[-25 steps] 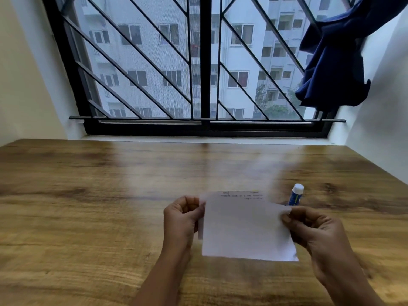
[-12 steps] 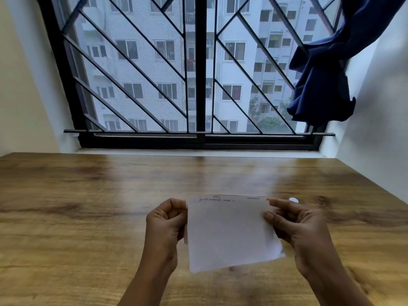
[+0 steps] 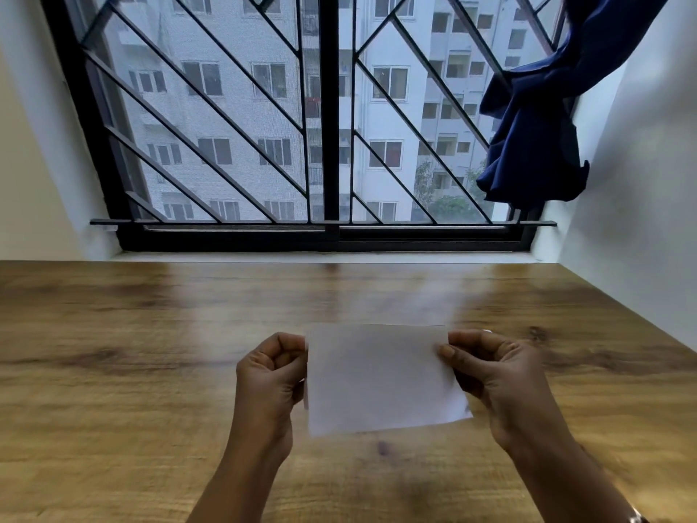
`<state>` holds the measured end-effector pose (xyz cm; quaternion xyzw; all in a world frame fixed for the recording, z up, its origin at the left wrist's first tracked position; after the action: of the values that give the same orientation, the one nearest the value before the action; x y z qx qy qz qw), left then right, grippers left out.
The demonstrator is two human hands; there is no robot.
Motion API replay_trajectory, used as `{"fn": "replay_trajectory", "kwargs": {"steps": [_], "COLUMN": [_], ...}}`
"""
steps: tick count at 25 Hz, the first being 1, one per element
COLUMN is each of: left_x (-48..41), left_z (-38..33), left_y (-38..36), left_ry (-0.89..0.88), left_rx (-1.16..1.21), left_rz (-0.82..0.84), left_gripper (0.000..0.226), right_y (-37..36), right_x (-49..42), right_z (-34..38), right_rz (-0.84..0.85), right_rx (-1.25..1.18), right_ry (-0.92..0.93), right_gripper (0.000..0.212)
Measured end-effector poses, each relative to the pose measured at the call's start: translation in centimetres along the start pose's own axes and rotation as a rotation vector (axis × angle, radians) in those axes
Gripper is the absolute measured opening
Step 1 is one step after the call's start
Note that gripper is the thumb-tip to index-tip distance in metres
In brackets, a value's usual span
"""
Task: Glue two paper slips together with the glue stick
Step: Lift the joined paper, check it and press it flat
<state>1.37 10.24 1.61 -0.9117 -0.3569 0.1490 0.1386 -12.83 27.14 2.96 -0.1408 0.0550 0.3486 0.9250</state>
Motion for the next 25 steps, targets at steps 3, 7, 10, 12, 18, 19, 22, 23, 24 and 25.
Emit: {"fn": "replay_trajectory", "kwargs": {"steps": [3, 7, 10, 12, 18, 19, 22, 23, 24, 25], "left_x": [-0.1, 0.0, 0.0, -0.1, 0.1, 0.3, 0.3, 0.3, 0.3, 0.3], "left_z": [0.1, 0.1, 0.2, 0.3, 0.1, -0.2, 0.2, 0.4, 0.4, 0.4], "left_y": [0.2, 0.1, 0.1, 0.0, -0.1, 0.4, -0.2, -0.4, -0.6, -0.7], "left_ry": [0.003, -0.001, -0.003, 0.0, -0.075, -0.116, -0.189, -0.205, -0.221, -0.234], "left_rx": [-0.022, -0.046, -0.045, -0.054, -0.109, -0.133, -0.157, -0.158, -0.165, -0.179], "left_rz": [-0.01, -0.003, -0.004, -0.003, -0.024, -0.062, -0.054, -0.045, -0.038, -0.034], "left_gripper": [0.033, 0.038, 0.037, 0.035, 0.026, 0.025, 0.026, 0.029, 0.031, 0.032], "right_y": [0.0, 0.1, 0.1, 0.3, 0.4, -0.2, 0.5, 0.7, 0.9, 1.0], "right_x": [-0.1, -0.2, -0.2, -0.2, -0.5, -0.7, -0.6, -0.6, -0.5, -0.6], "right_z": [0.1, 0.0, -0.2, -0.2, -0.5, -0.7, -0.8, -0.8, -0.9, -0.9], "right_rz": [-0.005, -0.011, -0.022, -0.026, -0.016, 0.006, -0.022, -0.031, -0.034, -0.032], "right_rx": [-0.005, 0.002, -0.006, -0.011, -0.016, -0.022, -0.047, -0.048, -0.046, -0.046], "right_ry": [-0.012, -0.032, -0.041, -0.042, -0.068, -0.085, -0.098, -0.103, -0.105, -0.106], "right_gripper": [0.012, 0.012, 0.013, 0.011, 0.012, 0.011, 0.009, 0.01, 0.011, 0.012]}}
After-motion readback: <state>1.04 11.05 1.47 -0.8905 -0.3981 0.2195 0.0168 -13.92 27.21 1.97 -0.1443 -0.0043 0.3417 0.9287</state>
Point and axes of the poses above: each hand's wrist, its own x-axis away from the middle knuckle, its own y-axis out of the back of the hand, z = x × y, the point moved 2 cm from there along -x, towards the middle knuckle, and after that the axes turned 8 degrees about z, right-handed, at the moved point
